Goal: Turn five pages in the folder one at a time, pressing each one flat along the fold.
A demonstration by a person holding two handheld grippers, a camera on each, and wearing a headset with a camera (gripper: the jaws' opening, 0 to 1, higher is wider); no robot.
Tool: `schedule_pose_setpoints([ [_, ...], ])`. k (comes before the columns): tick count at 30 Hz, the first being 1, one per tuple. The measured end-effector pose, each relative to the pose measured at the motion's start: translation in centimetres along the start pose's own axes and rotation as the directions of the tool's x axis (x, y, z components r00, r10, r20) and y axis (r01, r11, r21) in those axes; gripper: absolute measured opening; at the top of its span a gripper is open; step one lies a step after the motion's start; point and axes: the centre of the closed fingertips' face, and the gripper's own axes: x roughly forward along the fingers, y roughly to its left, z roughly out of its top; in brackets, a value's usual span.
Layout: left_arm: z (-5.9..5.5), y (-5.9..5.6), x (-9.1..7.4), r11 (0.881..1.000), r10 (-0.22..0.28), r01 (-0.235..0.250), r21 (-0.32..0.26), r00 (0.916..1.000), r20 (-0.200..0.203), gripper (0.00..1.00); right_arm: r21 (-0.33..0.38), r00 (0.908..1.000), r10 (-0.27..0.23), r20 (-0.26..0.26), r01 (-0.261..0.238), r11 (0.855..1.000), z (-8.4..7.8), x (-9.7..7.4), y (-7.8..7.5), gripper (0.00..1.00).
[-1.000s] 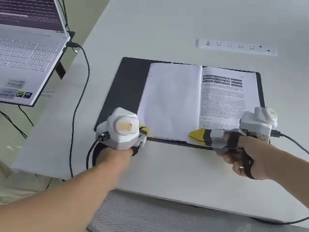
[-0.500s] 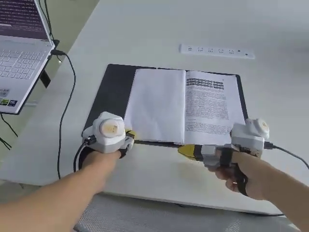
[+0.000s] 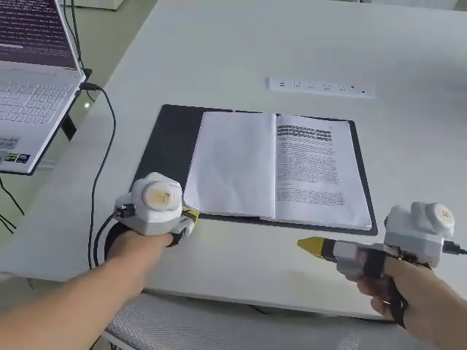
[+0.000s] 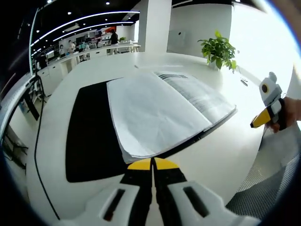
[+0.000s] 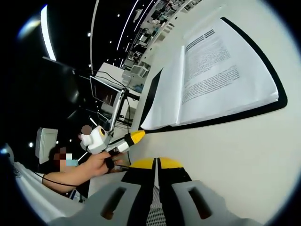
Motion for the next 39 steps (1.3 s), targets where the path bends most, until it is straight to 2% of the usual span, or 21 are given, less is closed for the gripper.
schedule_pose_setpoints([
  [5, 1.2, -1.2, -1.5, 0.999, -0.030, 0.030, -0.014, 0.9994, 0.015, 0.00, -0.034, 0.9987, -0.023, 0.046, 0.024, 0.999, 0.4, -1.5, 1.0, 0.07],
  [8, 1.5, -1.5, -2.1, 0.999, -0.038, 0.039, -0.022, 0.9990, 0.021, 0.01, -0.051, 0.9971, -0.031, 0.070, 0.034, 0.998, 0.9, -2.2, 1.5, 0.09],
  [10, 1.7, -1.6, -2.8, 0.998, -0.031, 0.032, -0.049, 0.9994, 0.016, 0.02, -0.062, 0.9961, -0.041, 0.079, 0.046, 0.997, 1.0, -2.5, 1.6, 0.10],
  [12, 2.1, -1.6, -3.2, 0.997, -0.029, 0.031, -0.076, 0.9990, 0.033, 0.07, -0.088, 0.9929, -0.061, 0.102, 0.070, 0.994, 1.3, -2.9, 1.8, 0.14],
  [16, 2.8, -1.9, -4.4, 0.996, -0.023, 0.027, -0.080, 0.9985, 0.049, 0.14, -0.125, 0.9889, -0.081, 0.124, 0.097, 0.987, 1.4, -3.8, 2.4, 0.20],
  [19, 2.8, -2.1, -5.1, 0.996, -0.031, 0.034, -0.083, 0.9985, 0.045, 0.17, -0.153, 0.9876, -0.098, 0.122, 0.116, 0.981, 1.2, -4.5, 2.6, 0.22],
  [22, 2.7, -2.3, -6.1, 0.997, -0.033, 0.036, -0.074, 0.9984, 0.045, 0.20, -0.169, 0.9840, -0.108, 0.141, 0.131, 0.977, 1.4, -5.2, 2.9, 0.25],
  [26, 2.7, -2.2, -6.5, 0.997, -0.037, 0.041, -0.073, 0.9979, 0.054, 0.24, -0.185, 0.9792, -0.120, 0.164, 0.150, 0.971, 2.0, -6.0, 3.2, 0.27],
  [30, 2.9, -2.3, -7.5, 0.998, -0.033, 0.037, -0.055, 0.9972, 0.068, 0.30, -0.194, 0.9693, -0.149, 0.195, 0.187, 0.963, 2.6, -7.0, 3.0, 0.34],
  [32, 2.8, -2.4, -8.0, 0.998, -0.026, 0.030, -0.060, 0.9972, 0.070, 0.37, -0.205, 0.9572, -0.179, 0.228, 0.226, 0.952, 3.1, -7.7, 2.5, 0.39],
  [35, 2.5, -2.3, -8.4, 0.998, -0.025, 0.029, -0.061, 0.9976, 0.065, 0.43, -0.195, 0.9478, -0.205, 0.244, 0.255, 0.947, 3.3, -8.5, 2.1, 0.47],
  [36, 2.2, -2.4, -8.6, 0.997, -0.031, 0.034, -0.064, 0.9982, 0.052, 0.44, -0.193, 0.9419, -0.216, 0.257, 0.269, 0.944, 3.5, -8.9, 1.9, 0.49],
  [39, 1.4, -2.6, -9.2, 0.997, -0.038, 0.039, -0.062, 0.9991, 0.021, 0.50, -0.165, 0.9163, -0.242, 0.319, 0.305, 0.938, 4.3, -10.3, 1.6, 0.54],
])
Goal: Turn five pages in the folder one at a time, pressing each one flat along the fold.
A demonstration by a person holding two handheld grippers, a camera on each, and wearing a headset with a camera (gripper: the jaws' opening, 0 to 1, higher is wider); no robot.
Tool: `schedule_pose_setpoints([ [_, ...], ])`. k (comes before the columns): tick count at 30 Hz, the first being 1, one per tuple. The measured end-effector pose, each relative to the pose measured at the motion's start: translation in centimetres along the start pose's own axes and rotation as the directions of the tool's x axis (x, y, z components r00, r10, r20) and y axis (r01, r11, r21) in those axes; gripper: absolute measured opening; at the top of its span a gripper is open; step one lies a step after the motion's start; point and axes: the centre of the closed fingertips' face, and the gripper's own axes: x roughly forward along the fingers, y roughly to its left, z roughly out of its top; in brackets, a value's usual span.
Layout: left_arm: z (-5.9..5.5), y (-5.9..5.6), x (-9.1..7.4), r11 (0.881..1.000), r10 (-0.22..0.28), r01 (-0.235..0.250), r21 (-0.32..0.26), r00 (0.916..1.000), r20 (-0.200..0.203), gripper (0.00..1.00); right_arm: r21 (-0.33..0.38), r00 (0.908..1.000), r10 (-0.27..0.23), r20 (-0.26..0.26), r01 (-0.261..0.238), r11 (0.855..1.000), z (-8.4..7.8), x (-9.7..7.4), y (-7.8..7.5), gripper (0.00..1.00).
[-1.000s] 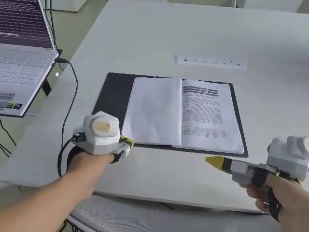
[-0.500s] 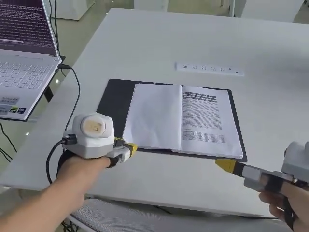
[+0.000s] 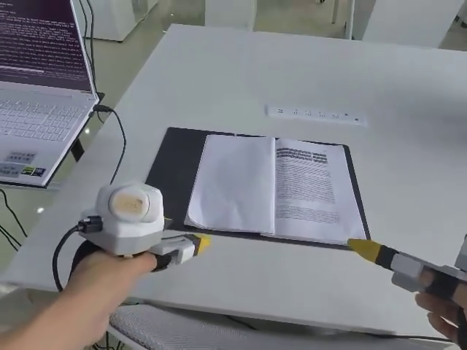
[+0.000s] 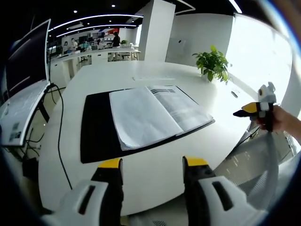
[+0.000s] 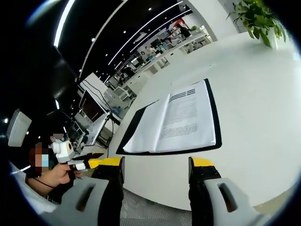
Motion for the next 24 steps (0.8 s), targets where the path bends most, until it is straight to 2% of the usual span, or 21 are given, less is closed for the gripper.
schedule_pose_setpoints([
  [6, 0.0, -0.1, -1.6, 1.000, 0.001, -0.001, 0.006, 1.0000, 0.005, 0.66, 0.033, 0.9960, -0.058, 0.067, 0.056, 0.998, 1.0, -1.6, -1.2, 0.66],
  [10, 0.8, -0.3, -2.7, 1.000, -0.003, 0.003, 0.002, 0.9998, 0.019, 0.73, 0.015, 0.9944, -0.079, 0.070, 0.078, 0.997, 1.0, -2.6, -1.4, 0.71],
  [12, 1.5, -0.4, -3.1, 1.000, 0.000, -0.001, 0.027, 0.9993, 0.038, 0.74, 0.008, 0.9940, -0.079, 0.076, 0.079, 0.997, 1.1, -3.0, -1.2, 0.69],
  [14, 1.9, -0.3, -3.5, 0.999, 0.006, -0.007, 0.034, 0.9991, 0.042, 0.73, -0.005, 0.9936, -0.079, 0.081, 0.080, 0.997, 1.2, -3.2, -0.9, 0.68],
  [16, 2.1, -0.4, -3.8, 1.000, -0.001, 0.000, 0.004, 0.9991, 0.042, 0.73, -0.022, 0.9945, -0.076, 0.073, 0.077, 0.997, 1.2, -3.3, -0.3, 0.69],
  [19, 2.3, -0.6, -4.2, 1.000, -0.006, 0.006, -0.005, 0.9991, 0.042, 0.73, -0.044, 0.9968, -0.048, 0.064, 0.051, 0.998, 1.2, -3.3, 0.8, 0.69],
  [22, 3.2, -0.9, -4.8, 1.000, -0.004, 0.004, 0.005, 0.9970, 0.078, 0.73, -0.122, 0.9948, -0.034, 0.096, 0.045, 0.992, 2.3, -3.5, 2.0, 0.68],
  [24, 3.7, -1.2, -5.1, 1.000, -0.013, 0.014, -0.009, 0.9956, 0.093, 0.73, -0.147, 0.9925, -0.014, 0.121, 0.032, 0.989, 3.1, -3.7, 2.9, 0.68],
])
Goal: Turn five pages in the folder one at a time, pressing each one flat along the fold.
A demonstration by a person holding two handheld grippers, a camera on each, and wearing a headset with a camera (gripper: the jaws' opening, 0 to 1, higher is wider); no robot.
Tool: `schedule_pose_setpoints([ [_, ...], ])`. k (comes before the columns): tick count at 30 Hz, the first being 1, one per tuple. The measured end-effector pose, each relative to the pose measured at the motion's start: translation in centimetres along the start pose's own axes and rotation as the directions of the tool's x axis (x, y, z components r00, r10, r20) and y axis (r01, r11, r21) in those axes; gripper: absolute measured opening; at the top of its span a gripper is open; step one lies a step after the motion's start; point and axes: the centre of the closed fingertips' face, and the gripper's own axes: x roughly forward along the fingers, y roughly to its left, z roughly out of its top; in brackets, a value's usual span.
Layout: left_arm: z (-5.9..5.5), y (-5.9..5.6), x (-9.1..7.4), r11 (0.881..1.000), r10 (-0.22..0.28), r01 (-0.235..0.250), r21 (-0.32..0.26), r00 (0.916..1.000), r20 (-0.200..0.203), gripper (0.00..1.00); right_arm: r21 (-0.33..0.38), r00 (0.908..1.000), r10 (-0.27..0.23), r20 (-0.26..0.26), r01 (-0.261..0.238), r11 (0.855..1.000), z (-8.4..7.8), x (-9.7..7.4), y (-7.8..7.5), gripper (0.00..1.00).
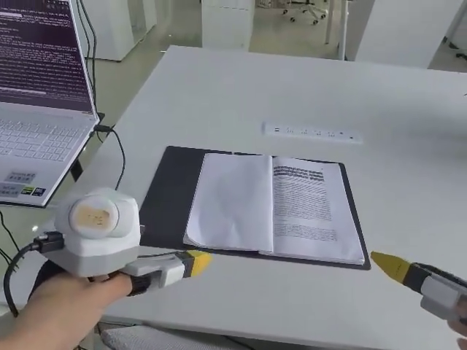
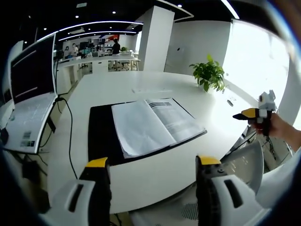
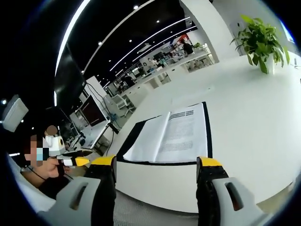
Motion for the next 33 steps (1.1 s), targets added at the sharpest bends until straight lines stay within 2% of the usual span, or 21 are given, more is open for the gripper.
schedule_pose_setpoints([
  [8, 1.7, -0.7, -0.7, 1.000, -0.010, 0.009, 0.006, 0.9994, 0.034, 0.74, -0.088, 0.9989, 0.004, 0.047, 0.000, 0.996, 2.7, -0.3, 1.2, 0.68],
  [15, 2.9, -0.8, -0.9, 1.000, -0.018, 0.018, 0.005, 0.9977, 0.065, 0.76, -0.103, 0.9991, -0.005, 0.042, 0.009, 0.995, 2.5, -0.5, 1.0, 0.68],
  [25, 2.3, -0.3, -0.9, 1.000, -0.009, 0.009, -0.003, 0.9982, 0.059, 0.82, -0.106, 0.9993, -0.015, 0.035, 0.019, 0.994, 1.7, -0.6, 0.7, 0.68],
  [33, 1.7, -0.1, -1.0, 1.000, 0.003, -0.003, -0.007, 0.9990, 0.044, 0.82, -0.105, 0.9995, -0.015, 0.028, 0.018, 0.994, 1.2, -0.5, 0.7, 0.69],
])
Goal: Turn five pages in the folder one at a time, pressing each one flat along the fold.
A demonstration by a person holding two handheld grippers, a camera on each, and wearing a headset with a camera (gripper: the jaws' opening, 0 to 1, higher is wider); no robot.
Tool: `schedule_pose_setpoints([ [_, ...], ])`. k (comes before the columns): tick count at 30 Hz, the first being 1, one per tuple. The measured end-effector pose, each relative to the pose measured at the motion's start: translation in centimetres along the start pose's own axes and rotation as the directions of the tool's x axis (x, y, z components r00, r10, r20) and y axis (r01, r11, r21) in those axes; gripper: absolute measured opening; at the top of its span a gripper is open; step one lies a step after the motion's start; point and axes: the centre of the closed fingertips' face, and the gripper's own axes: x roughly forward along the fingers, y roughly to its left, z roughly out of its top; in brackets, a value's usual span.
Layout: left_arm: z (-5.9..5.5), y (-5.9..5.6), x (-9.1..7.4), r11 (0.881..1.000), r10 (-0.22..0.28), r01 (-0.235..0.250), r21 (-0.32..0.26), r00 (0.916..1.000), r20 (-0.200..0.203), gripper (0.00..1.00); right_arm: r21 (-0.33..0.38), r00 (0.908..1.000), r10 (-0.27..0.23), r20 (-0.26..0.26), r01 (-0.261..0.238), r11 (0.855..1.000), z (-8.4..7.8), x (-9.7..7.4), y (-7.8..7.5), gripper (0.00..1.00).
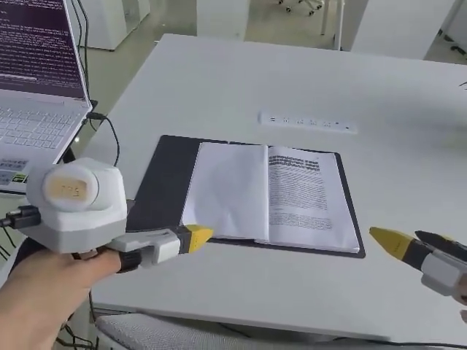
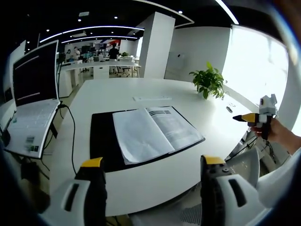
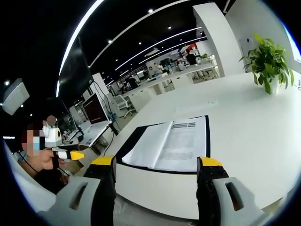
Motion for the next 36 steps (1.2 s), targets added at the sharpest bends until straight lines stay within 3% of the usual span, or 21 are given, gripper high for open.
schedule_pose_setpoints([
  [11, -0.5, 0.1, 0.0, 1.000, 0.010, -0.010, -0.018, 0.9999, -0.003, 0.81, -0.008, 0.9994, 0.011, -0.033, -0.012, 1.000, -1.5, 0.6, 0.6, 0.69],
  [16, -0.4, 0.2, 0.1, 1.000, 0.012, -0.012, -0.020, 0.9999, -0.007, 0.80, -0.015, 0.9989, 0.014, -0.044, -0.015, 1.000, -1.4, 0.7, 0.5, 0.68],
  [29, 0.5, 0.3, 0.0, 0.999, 0.017, -0.017, -0.027, 0.9998, 0.014, 0.80, -0.014, 0.9999, 0.004, -0.015, -0.004, 1.000, -0.5, 0.7, -0.2, 0.70],
  [36, 0.5, 0.3, 0.0, 0.999, 0.019, -0.019, -0.033, 0.9997, 0.012, 0.80, -0.018, 1.0000, -0.002, -0.007, 0.002, 1.000, -0.1, 0.9, -0.6, 0.71],
])
